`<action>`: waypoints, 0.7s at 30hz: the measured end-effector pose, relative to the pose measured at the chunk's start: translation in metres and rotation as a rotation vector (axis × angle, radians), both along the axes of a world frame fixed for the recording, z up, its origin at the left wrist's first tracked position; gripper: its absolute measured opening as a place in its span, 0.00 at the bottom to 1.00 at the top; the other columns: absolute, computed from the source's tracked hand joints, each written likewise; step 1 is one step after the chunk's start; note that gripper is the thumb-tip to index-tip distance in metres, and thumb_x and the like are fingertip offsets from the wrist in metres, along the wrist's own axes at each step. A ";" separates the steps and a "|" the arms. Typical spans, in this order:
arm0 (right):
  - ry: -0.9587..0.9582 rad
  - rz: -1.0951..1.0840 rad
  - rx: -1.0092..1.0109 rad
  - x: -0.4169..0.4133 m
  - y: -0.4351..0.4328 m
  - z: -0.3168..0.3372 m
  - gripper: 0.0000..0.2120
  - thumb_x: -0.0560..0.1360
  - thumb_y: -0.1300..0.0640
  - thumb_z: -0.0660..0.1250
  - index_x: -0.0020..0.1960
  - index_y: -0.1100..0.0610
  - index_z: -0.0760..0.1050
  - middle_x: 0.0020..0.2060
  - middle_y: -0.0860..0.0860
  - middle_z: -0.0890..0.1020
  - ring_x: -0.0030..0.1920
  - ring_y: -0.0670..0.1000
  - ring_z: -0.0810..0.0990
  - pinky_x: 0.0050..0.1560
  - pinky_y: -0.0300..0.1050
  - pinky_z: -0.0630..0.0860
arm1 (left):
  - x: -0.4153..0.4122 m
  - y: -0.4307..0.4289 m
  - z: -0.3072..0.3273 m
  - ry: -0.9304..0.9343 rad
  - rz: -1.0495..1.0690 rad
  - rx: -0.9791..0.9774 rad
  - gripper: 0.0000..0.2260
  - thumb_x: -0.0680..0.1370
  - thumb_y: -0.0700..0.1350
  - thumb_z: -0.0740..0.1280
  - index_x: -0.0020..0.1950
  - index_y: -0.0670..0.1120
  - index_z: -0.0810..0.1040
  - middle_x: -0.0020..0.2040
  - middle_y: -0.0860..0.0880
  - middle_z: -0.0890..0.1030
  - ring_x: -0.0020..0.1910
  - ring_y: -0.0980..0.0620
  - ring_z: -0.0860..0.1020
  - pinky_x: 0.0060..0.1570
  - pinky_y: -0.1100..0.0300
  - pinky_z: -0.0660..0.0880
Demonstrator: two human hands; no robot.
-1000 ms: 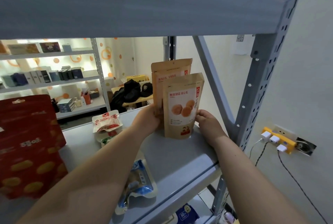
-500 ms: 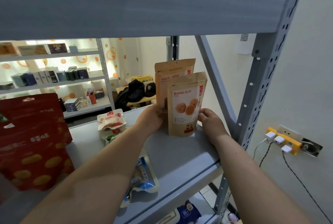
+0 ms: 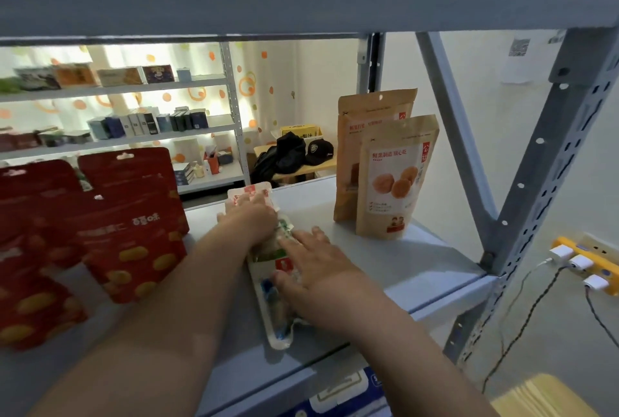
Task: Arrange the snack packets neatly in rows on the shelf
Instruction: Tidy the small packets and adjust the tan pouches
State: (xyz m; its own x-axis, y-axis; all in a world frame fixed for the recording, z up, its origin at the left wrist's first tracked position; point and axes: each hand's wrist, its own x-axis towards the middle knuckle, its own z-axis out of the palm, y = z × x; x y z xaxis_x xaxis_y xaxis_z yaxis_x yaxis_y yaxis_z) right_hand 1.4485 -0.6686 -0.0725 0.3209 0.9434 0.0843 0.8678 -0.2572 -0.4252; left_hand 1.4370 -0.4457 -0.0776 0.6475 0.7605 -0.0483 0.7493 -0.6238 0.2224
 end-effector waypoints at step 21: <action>-0.072 0.022 -0.302 0.062 -0.006 0.002 0.40 0.71 0.28 0.54 0.78 0.36 0.43 0.79 0.38 0.44 0.78 0.45 0.48 0.72 0.46 0.53 | 0.050 -0.047 0.003 -0.089 -0.004 -0.088 0.27 0.80 0.50 0.53 0.79 0.46 0.53 0.79 0.42 0.50 0.76 0.34 0.52 0.73 0.38 0.49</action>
